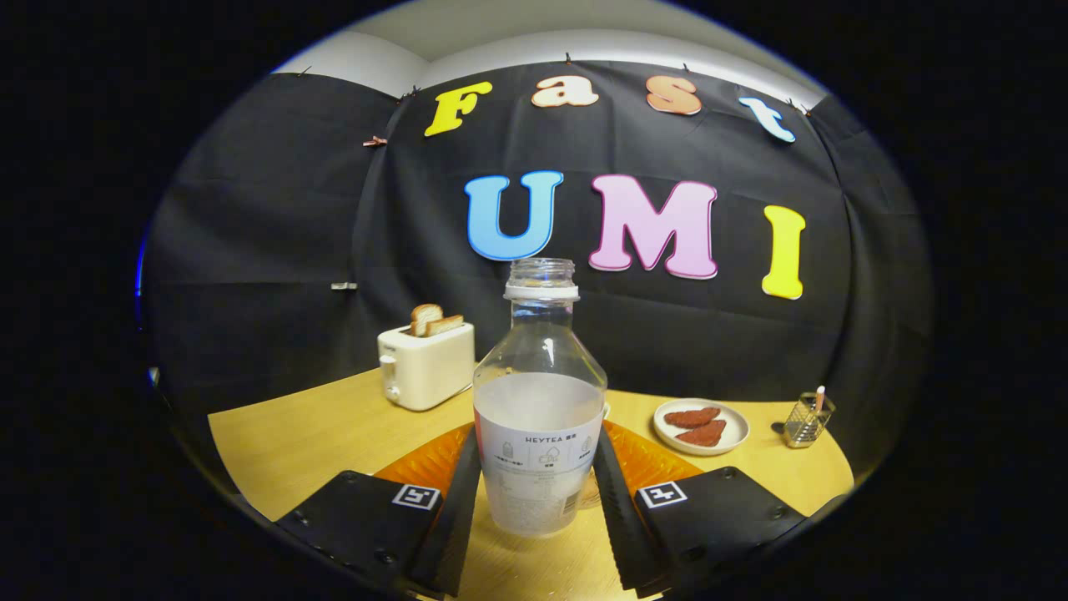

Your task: Take the bottle from table, then pour the juice into the cup, finally place the bottle on the coaster

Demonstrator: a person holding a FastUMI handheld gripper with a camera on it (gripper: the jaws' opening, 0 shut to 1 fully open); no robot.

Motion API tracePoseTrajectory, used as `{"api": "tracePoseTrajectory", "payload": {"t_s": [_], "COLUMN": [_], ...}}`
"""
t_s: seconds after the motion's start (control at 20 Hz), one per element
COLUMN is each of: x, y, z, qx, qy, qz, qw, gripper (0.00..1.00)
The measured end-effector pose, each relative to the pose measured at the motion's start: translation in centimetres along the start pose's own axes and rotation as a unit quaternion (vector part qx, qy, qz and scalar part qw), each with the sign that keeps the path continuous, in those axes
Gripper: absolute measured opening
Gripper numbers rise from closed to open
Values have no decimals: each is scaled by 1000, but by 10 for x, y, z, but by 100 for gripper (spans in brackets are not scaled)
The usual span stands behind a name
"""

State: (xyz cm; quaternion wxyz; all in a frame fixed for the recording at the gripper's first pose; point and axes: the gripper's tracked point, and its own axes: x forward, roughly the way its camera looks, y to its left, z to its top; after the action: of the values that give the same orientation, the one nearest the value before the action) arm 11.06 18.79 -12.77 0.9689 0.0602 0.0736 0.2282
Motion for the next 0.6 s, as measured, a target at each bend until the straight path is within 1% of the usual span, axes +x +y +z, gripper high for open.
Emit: {"api": "tracePoseTrajectory", "payload": {"t_s": [0.25, 0.4, 0.6], "x": [49, 76, 97], "y": [-20, -28, -35], "z": [-14, -34, -67], "qx": [21, 35, 18], "qy": [-21, -20, -10], "qz": [-22, -36, -49], "qw": [999, 999, 999], "gripper": [72, 72, 72]}}
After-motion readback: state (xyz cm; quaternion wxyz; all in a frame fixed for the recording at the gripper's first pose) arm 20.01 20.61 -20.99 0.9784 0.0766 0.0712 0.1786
